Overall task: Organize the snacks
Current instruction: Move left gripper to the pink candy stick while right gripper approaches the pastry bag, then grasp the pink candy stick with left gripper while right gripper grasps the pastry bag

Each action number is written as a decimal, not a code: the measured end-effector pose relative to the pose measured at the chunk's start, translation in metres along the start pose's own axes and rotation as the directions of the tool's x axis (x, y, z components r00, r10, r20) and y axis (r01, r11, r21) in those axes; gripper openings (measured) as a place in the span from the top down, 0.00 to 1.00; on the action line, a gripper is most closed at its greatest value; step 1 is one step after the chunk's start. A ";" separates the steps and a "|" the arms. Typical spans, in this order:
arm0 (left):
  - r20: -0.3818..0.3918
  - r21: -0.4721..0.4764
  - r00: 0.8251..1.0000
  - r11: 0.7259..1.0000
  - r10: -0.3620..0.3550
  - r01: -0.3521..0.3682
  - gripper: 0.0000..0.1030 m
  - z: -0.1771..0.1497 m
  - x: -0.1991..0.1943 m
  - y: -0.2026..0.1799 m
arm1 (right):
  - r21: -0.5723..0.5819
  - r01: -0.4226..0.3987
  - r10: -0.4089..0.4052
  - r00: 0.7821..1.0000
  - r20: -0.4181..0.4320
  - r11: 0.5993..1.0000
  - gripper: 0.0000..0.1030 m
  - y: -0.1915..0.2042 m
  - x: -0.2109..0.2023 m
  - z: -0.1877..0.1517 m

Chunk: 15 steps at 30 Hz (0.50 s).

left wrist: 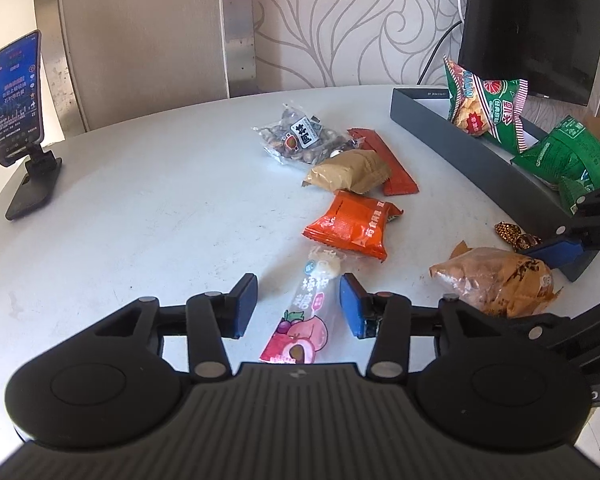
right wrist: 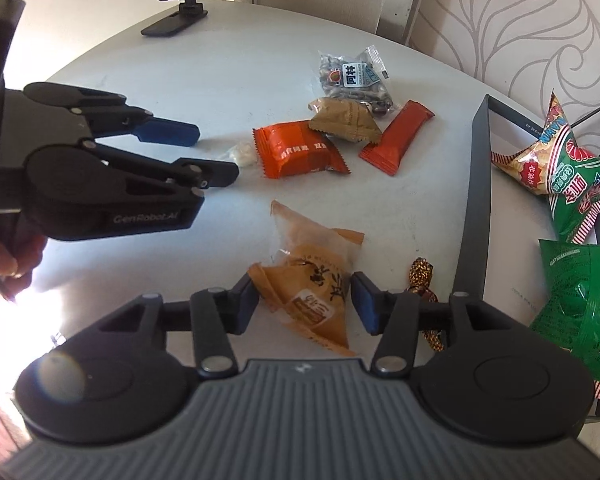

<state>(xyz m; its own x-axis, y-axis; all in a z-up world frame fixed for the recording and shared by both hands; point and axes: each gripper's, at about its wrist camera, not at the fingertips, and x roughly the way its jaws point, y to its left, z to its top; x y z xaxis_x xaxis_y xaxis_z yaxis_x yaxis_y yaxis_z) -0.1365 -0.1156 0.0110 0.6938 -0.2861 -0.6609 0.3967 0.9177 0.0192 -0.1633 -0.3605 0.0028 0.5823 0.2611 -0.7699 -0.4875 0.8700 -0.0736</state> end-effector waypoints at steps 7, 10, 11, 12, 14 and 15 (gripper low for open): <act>0.002 0.009 0.999 0.999 -0.032 0.032 0.67 -0.003 -0.002 -0.004 | 0.000 -0.016 0.016 1.000 -0.002 1.000 0.58 -0.001 -0.001 0.000; -0.005 0.010 0.999 0.999 -0.039 0.039 0.75 -0.002 -0.002 -0.006 | 0.013 -0.020 0.020 1.000 -0.003 1.000 0.59 -0.003 -0.002 0.000; -0.007 0.004 0.999 0.999 -0.038 0.038 0.77 -0.001 -0.002 -0.005 | 0.015 -0.019 0.019 1.000 -0.003 1.000 0.59 -0.003 -0.003 -0.001; -0.010 -0.003 0.999 0.999 -0.040 0.040 0.78 -0.001 -0.001 -0.004 | 0.019 -0.021 0.021 1.000 -0.003 1.000 0.59 -0.003 -0.003 -0.001; -0.015 -0.016 0.999 0.999 -0.041 0.041 0.81 0.001 -0.001 -0.002 | 0.027 -0.026 0.026 1.000 0.001 0.999 0.59 -0.004 -0.005 -0.001; -0.018 -0.022 0.999 0.999 -0.038 0.038 0.84 0.001 0.000 -0.001 | 0.032 -0.029 0.029 1.000 0.004 0.999 0.59 -0.004 -0.006 -0.001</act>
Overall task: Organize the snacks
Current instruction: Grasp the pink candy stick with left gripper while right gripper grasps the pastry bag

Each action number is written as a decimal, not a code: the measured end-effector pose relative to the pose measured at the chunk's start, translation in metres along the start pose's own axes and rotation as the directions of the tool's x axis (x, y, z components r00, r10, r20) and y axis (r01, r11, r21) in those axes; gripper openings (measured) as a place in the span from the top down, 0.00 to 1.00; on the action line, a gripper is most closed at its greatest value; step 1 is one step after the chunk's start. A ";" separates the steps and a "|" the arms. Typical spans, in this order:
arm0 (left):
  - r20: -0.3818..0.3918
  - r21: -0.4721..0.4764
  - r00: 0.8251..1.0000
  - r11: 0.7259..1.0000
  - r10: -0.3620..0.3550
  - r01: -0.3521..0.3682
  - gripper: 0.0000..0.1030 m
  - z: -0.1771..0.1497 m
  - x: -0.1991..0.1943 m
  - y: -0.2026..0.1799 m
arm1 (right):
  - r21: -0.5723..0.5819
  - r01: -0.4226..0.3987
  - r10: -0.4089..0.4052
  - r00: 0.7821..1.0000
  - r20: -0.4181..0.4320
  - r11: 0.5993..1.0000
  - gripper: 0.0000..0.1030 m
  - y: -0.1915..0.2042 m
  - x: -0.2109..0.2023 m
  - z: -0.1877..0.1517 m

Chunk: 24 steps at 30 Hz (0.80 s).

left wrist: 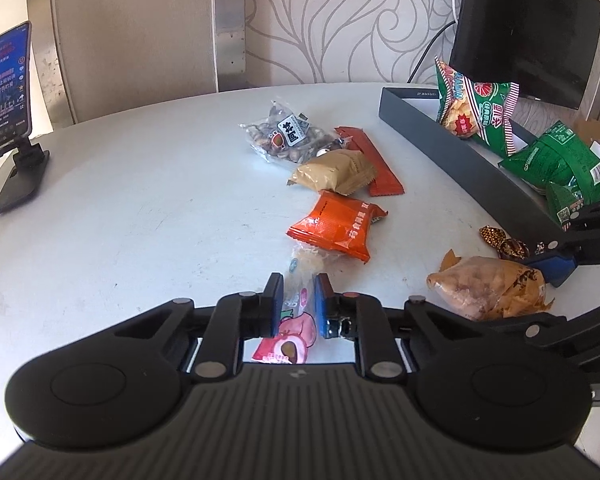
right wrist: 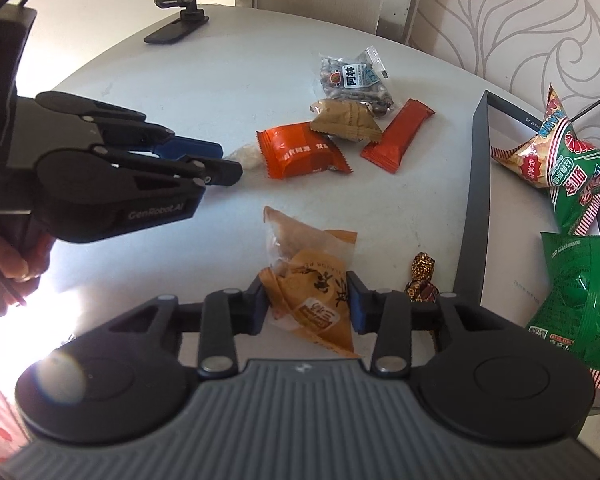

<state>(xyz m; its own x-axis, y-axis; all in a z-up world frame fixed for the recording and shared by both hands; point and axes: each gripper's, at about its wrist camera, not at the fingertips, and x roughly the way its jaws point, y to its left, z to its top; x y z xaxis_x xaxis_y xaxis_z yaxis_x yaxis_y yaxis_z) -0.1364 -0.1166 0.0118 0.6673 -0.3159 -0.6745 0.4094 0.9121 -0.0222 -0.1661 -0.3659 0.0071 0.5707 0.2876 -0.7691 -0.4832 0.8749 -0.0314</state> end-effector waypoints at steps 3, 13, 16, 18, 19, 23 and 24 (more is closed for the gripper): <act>-0.001 -0.002 1.000 1.000 0.011 -0.011 0.86 0.001 0.000 0.000 | 0.007 -0.008 0.008 1.000 0.009 1.000 0.59 0.000 -0.004 0.000; 0.024 -0.009 0.998 0.998 0.062 -0.061 0.88 0.007 -0.009 0.009 | 0.031 -0.042 0.041 0.998 0.044 0.999 0.59 -0.001 -0.020 0.003; 0.034 -0.005 0.997 0.997 0.074 -0.074 0.88 0.010 -0.012 0.010 | 0.046 -0.058 0.055 0.997 0.058 0.997 0.59 -0.001 -0.025 0.005; 0.036 -0.010 0.996 0.997 0.077 -0.077 0.88 0.012 -0.013 0.012 | 0.050 -0.066 0.062 0.996 0.065 0.997 0.59 -0.002 -0.027 0.006; 0.038 -0.010 0.996 0.997 0.079 -0.078 0.88 0.012 -0.014 0.012 | 0.052 -0.070 0.066 0.995 0.068 0.996 0.59 -0.002 -0.028 0.007; 0.041 -0.007 0.996 0.996 0.085 -0.085 0.88 0.013 -0.018 0.015 | 0.050 -0.080 0.076 0.994 0.074 0.996 0.59 -0.001 -0.032 0.008; 0.039 -0.010 0.996 0.996 0.084 -0.084 0.88 0.014 -0.019 0.015 | 0.050 -0.084 0.080 0.994 0.076 0.995 0.59 -0.001 -0.033 0.008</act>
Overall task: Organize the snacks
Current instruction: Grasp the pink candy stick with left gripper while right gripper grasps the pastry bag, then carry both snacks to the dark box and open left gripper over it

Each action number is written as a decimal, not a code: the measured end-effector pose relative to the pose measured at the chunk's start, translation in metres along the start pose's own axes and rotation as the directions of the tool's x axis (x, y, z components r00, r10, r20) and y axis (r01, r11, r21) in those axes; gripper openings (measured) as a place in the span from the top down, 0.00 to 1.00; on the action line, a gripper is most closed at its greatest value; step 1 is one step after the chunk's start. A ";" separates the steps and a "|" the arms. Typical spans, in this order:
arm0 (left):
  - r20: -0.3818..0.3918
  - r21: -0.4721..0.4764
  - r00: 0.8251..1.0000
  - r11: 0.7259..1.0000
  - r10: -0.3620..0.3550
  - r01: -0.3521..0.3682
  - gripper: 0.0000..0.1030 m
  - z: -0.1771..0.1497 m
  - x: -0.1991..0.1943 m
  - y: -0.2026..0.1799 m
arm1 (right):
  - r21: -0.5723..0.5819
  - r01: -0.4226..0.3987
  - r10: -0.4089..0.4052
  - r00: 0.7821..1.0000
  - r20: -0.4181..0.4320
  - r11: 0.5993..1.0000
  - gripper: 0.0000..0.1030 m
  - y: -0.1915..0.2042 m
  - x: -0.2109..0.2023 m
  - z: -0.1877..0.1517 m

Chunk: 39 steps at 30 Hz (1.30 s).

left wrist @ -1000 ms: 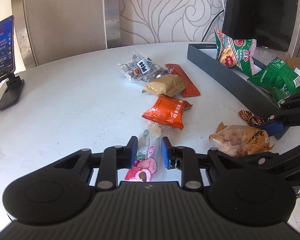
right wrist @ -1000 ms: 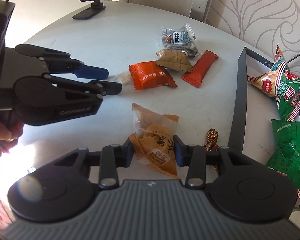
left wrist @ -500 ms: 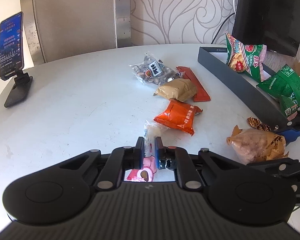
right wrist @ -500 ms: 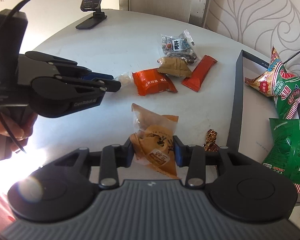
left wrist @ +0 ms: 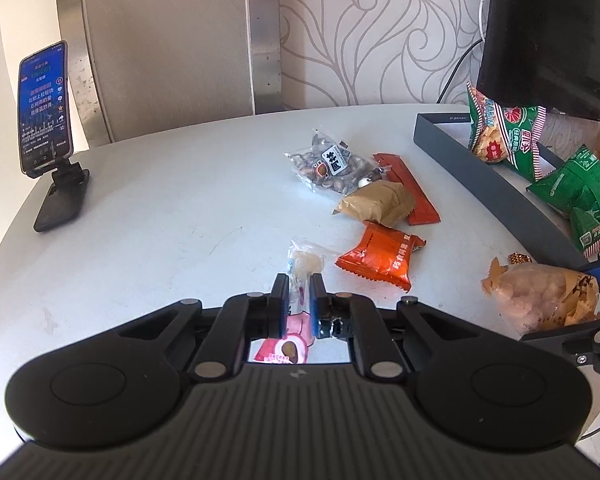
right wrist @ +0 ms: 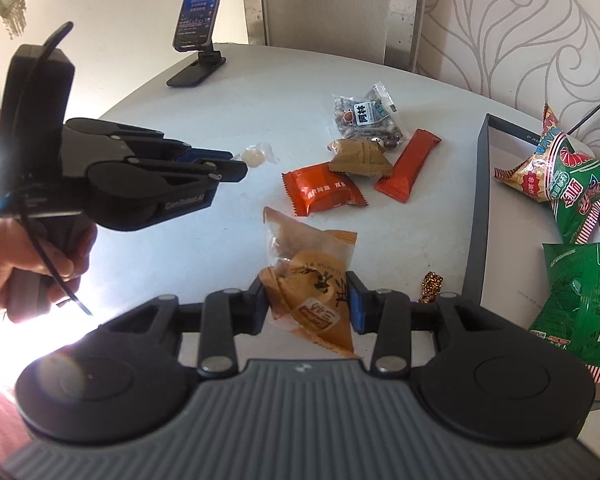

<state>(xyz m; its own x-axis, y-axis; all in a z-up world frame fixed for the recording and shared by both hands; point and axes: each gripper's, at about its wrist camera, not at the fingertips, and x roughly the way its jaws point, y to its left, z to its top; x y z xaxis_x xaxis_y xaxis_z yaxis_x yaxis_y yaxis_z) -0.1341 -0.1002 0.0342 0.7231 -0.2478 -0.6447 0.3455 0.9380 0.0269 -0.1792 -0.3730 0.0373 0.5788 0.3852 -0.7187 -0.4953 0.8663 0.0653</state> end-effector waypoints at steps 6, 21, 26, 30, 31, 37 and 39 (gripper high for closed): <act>-0.017 -0.009 1.000 1.000 0.018 -0.018 0.88 -0.001 0.002 0.005 | 0.015 -0.021 0.021 1.000 0.011 1.000 0.59 0.000 -0.006 0.001; 0.042 0.028 0.999 0.999 0.034 -0.035 0.88 0.038 0.000 -0.020 | 0.032 -0.039 0.038 0.999 0.034 0.999 0.59 0.000 -0.019 0.004; 0.057 0.049 0.998 0.999 0.021 -0.024 0.88 0.049 0.002 -0.035 | 0.037 -0.031 0.029 0.999 0.044 0.999 0.59 -0.001 -0.026 0.004; 0.062 0.061 0.998 0.998 0.012 -0.015 0.88 0.055 0.005 -0.044 | 0.049 -0.021 0.019 0.999 0.042 0.999 0.59 -0.003 -0.030 0.002; 0.064 0.063 0.998 0.998 0.008 -0.012 0.88 0.056 0.006 -0.046 | 0.052 -0.018 0.016 0.999 0.042 0.998 0.59 -0.003 -0.031 0.002; 0.077 0.093 0.997 0.996 -0.007 0.000 0.88 0.060 0.009 -0.056 | 0.066 -0.003 0.000 0.999 0.043 0.998 0.59 -0.005 -0.035 0.000; 0.077 0.098 0.997 0.995 -0.013 0.005 0.88 0.061 0.011 -0.057 | 0.073 0.003 -0.006 0.999 0.042 0.997 0.59 -0.005 -0.035 0.000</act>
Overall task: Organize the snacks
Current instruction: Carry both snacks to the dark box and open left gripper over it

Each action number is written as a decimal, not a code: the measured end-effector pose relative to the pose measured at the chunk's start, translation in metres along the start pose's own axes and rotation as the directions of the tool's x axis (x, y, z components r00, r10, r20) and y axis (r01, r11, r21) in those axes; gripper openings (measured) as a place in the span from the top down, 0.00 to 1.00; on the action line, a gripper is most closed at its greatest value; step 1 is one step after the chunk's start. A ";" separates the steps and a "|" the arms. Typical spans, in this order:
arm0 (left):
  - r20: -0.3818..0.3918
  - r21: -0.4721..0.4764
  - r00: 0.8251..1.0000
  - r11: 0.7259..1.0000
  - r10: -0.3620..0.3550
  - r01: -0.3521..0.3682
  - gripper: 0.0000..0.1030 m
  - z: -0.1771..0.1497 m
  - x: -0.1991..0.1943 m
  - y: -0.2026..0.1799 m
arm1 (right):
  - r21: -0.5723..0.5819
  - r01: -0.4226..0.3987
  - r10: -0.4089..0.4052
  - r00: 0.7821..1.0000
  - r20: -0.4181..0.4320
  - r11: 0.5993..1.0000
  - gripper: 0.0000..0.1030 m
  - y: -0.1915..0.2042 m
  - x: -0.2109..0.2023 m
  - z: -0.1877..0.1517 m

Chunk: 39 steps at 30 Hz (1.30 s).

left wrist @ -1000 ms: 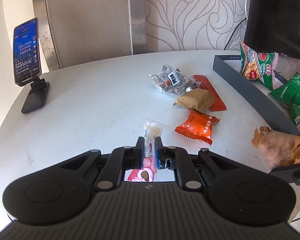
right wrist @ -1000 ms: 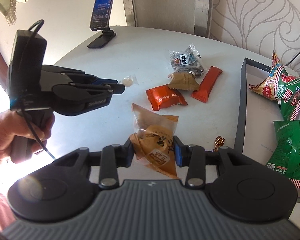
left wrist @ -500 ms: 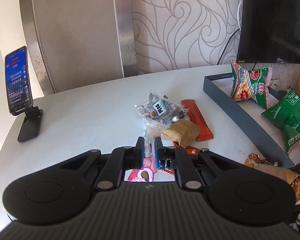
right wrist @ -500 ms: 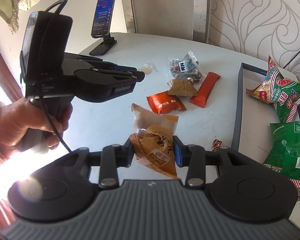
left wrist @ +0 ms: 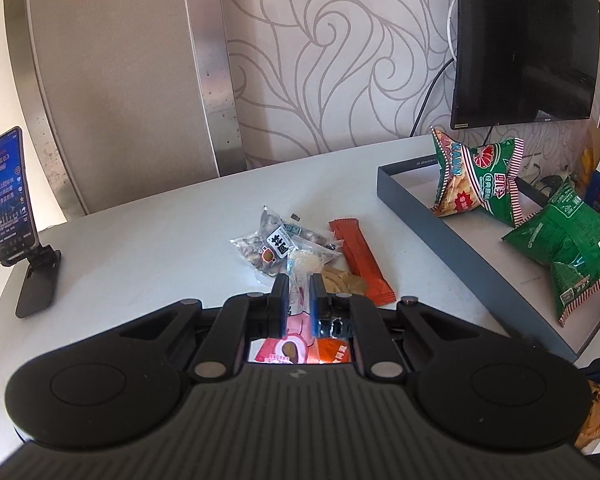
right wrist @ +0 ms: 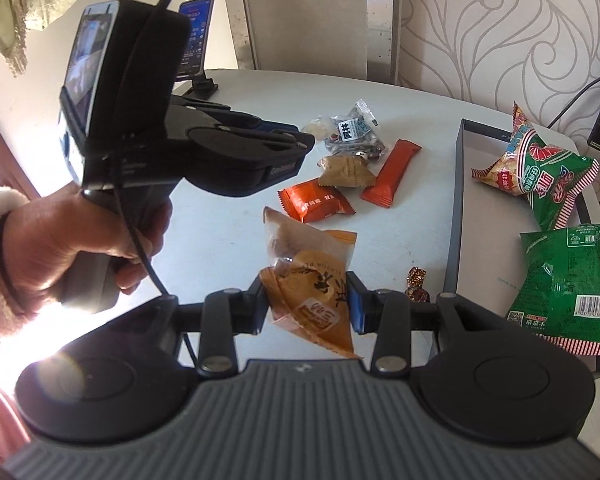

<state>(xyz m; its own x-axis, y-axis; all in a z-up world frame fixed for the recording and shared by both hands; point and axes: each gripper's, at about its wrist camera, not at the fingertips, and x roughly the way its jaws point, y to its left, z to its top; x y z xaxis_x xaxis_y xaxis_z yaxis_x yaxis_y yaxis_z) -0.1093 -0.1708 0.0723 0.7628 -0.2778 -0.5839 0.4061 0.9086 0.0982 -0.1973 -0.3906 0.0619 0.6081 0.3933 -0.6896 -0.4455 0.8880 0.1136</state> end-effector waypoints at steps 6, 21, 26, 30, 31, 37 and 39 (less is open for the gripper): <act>0.002 0.015 1.000 1.000 -0.008 0.008 0.88 0.002 0.003 -0.001 | 0.009 0.010 -0.010 1.000 0.005 1.000 0.59 0.002 -0.002 0.001; -0.017 0.029 1.000 1.000 -0.003 0.004 0.88 0.010 0.010 0.000 | 0.015 -0.003 0.002 1.000 0.018 1.000 0.59 0.005 -0.005 0.007; -0.018 0.030 1.000 1.000 0.001 -0.001 0.88 0.014 0.012 -0.002 | 0.016 -0.005 0.004 1.000 0.029 1.000 0.59 0.005 -0.007 0.010; -0.025 0.026 1.000 1.000 -0.003 0.003 0.88 0.018 0.015 -0.003 | 0.025 -0.009 0.009 0.999 0.039 1.000 0.59 0.002 -0.010 0.012; -0.021 0.028 1.000 1.000 -0.001 0.001 0.88 0.019 0.015 -0.004 | 0.027 -0.010 0.009 0.999 0.042 1.000 0.59 0.002 -0.011 0.012; -0.025 0.018 1.000 1.000 -0.008 0.008 0.88 0.025 0.019 -0.005 | 0.031 -0.013 0.012 0.998 0.059 0.999 0.59 0.000 -0.016 0.014; -0.021 0.021 1.000 1.000 -0.008 0.009 0.87 0.027 0.019 -0.006 | 0.033 -0.015 0.013 0.998 0.064 0.999 0.59 0.000 -0.018 0.014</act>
<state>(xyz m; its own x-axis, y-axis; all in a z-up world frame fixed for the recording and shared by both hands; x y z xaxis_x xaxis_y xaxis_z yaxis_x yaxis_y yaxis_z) -0.0834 -0.1900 0.0826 0.7487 -0.2787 -0.6015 0.4233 0.8992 0.1102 -0.1988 -0.3946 0.0846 0.6431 0.4190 -0.6410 -0.4326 0.8895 0.1473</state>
